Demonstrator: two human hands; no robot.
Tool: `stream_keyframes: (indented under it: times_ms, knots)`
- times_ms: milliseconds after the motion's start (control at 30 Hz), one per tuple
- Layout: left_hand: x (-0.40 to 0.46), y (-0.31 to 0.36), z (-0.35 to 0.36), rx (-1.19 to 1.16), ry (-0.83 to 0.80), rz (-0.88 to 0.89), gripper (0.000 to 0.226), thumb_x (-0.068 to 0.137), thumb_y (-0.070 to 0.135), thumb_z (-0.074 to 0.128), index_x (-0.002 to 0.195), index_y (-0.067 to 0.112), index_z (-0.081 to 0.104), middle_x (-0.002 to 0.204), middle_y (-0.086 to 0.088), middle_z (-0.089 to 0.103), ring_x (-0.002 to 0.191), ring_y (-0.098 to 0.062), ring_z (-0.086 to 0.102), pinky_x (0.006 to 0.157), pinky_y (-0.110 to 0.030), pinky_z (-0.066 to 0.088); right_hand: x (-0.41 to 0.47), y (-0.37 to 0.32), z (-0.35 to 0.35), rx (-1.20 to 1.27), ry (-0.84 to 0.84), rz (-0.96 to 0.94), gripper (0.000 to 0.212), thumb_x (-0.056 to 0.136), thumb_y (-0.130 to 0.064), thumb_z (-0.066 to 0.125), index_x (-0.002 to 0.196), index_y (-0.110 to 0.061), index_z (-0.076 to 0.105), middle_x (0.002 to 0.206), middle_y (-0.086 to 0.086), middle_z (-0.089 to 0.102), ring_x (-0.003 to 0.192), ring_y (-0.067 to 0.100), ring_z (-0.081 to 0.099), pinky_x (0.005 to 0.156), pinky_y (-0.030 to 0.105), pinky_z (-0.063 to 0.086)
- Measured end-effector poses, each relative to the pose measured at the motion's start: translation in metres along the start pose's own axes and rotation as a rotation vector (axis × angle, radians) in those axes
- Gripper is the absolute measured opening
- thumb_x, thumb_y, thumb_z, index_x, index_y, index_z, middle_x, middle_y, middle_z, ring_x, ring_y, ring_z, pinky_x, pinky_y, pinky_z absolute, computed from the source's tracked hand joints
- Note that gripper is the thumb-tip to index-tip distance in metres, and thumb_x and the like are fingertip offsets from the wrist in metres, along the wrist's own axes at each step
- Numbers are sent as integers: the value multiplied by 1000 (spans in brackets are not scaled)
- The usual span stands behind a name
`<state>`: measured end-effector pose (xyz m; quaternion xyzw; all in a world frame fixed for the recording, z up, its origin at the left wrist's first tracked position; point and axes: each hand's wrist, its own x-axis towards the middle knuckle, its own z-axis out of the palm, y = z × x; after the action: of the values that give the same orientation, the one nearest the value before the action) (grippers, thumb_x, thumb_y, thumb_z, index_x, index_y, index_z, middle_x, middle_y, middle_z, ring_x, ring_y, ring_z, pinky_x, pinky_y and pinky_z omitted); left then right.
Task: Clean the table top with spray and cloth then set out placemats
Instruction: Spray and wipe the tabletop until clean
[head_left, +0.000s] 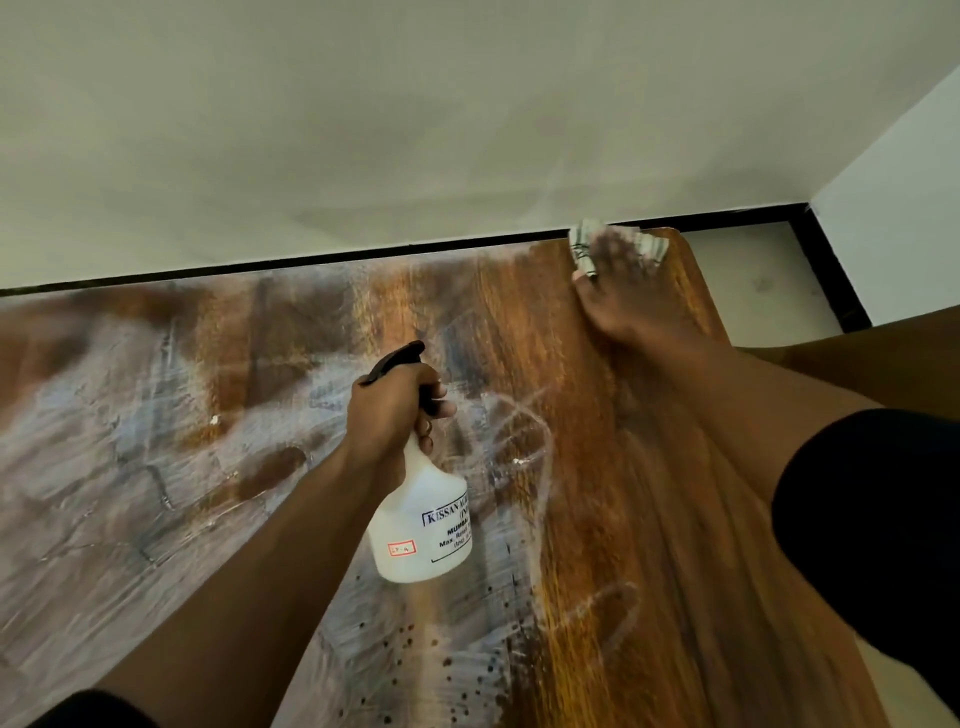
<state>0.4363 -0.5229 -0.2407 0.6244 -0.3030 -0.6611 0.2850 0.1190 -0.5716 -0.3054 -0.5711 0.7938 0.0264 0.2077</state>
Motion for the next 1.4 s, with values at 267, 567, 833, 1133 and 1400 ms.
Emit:
stream_keyframes:
  times_ms: [267, 567, 833, 1133, 1400]
  knots:
    - [23, 16, -20, 40, 20, 49, 51, 104, 10, 58, 150, 32, 57, 72, -2, 61, 51, -13, 57, 40, -25, 36, -3, -67, 9, -13, 33, 19, 72, 109, -56, 15, 165, -21, -14, 171, 6, -21, 159, 27, -15, 128, 53, -6]
    - [32, 37, -37, 64, 193, 30, 8, 94, 12, 68, 87, 11, 72, 65, -5, 58, 45, -13, 50, 39, -19, 35, -13, -123, 35, -69, 0, -421, 69, 109, -55, 15, 166, -24, -8, 173, -1, -16, 158, 15, -18, 129, 48, -6]
    - [18, 32, -59, 68, 259, 86, 17, 95, 8, 63, 89, 23, 67, 68, -3, 59, 58, -18, 59, 48, -28, 39, -8, -38, 9, 29, 80, 55, 69, 111, -53, 15, 166, -20, -9, 173, 3, -16, 160, 20, -14, 129, 46, -7]
    - [-3, 21, -88, 14, 328, 76, 27, 93, 10, 66, 82, 35, 66, 68, -4, 69, 62, -21, 69, 50, -28, 42, -4, -174, 34, 21, 20, -164, 70, 109, -56, 16, 165, -23, -10, 172, 5, -15, 159, 26, -12, 123, 51, -9]
    - [-14, 19, -94, 5, 314, 56, 21, 93, 9, 65, 84, 29, 68, 75, -6, 73, 68, -23, 76, 49, -28, 42, -36, -277, 68, -47, -64, -497, 69, 110, -50, 18, 166, -17, -7, 173, 3, -16, 159, 19, -19, 128, 45, -13]
